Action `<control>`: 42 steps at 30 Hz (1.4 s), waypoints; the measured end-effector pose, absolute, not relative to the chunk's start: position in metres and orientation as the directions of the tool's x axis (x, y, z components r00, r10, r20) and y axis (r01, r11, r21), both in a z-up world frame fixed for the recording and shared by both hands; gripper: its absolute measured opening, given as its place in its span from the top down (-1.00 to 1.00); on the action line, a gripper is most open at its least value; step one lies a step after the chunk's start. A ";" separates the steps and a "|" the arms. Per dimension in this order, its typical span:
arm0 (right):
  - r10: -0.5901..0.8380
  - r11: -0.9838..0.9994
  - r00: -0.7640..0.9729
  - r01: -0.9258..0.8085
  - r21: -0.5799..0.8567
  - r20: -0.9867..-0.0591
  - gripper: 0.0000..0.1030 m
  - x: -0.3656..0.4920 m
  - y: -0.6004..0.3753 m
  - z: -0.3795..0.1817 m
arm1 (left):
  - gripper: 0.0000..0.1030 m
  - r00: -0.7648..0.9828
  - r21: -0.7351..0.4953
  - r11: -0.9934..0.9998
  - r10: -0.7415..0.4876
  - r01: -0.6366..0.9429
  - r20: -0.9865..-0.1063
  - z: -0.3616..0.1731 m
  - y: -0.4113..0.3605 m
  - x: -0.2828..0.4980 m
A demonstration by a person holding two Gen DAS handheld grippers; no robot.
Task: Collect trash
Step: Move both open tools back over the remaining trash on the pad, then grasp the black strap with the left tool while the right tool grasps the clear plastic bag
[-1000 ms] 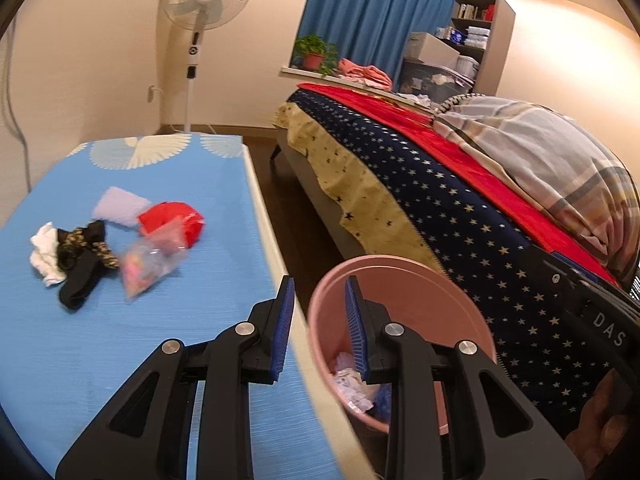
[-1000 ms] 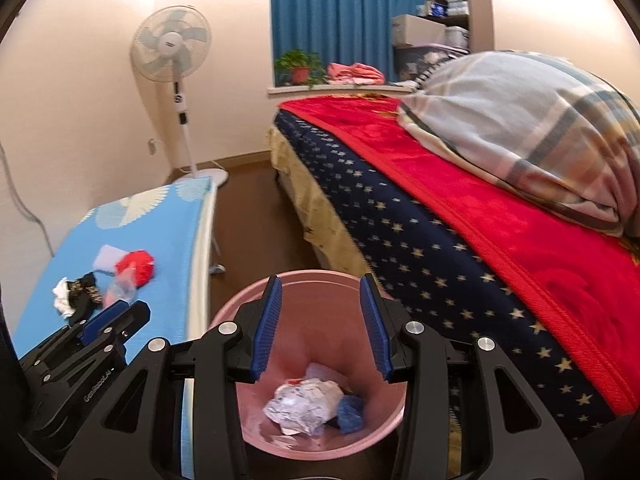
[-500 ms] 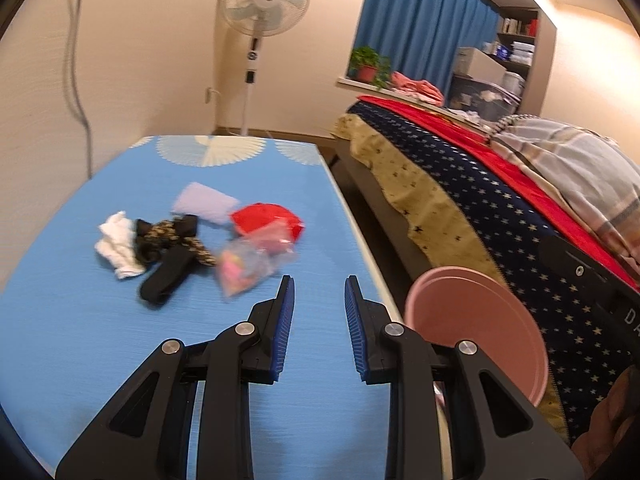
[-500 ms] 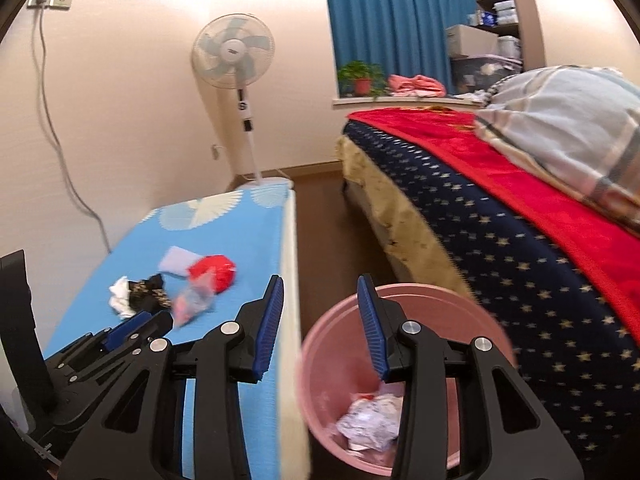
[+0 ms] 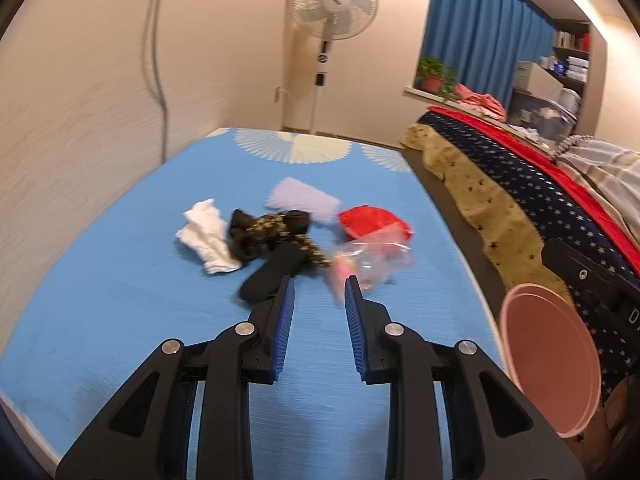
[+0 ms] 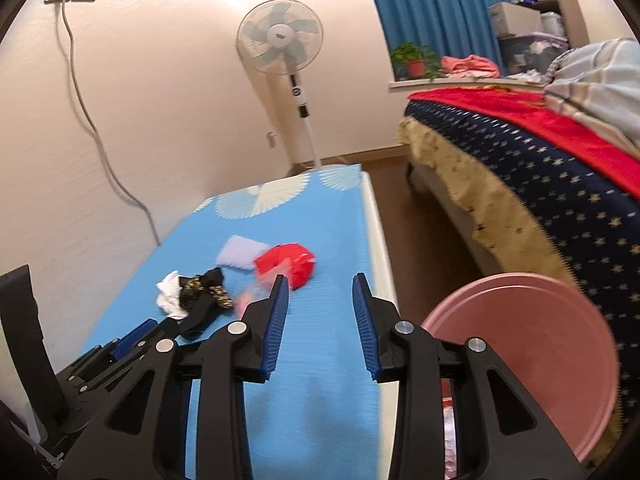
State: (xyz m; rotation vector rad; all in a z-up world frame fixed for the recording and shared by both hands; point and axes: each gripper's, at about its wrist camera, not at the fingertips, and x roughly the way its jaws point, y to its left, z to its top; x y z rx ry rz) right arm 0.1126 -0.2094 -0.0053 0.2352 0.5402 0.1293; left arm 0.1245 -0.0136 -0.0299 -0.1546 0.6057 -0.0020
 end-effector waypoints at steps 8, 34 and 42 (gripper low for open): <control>0.244 0.949 0.816 -0.092 0.300 -0.524 0.35 0.138 -0.196 -0.029 | 0.49 0.803 -0.146 0.983 0.005 -0.114 -0.596 -0.046 0.006 0.140; 0.335 0.922 0.701 -0.106 0.373 -0.630 0.32 0.212 -0.174 -0.075 | 0.19 0.687 -0.228 0.958 -0.049 -0.172 -0.725 -0.076 0.030 0.186; 0.363 0.915 0.666 -0.123 0.384 -0.652 0.58 0.224 -0.168 -0.081 | 0.46 0.673 -0.235 0.958 -0.065 -0.165 -0.737 -0.079 0.030 0.189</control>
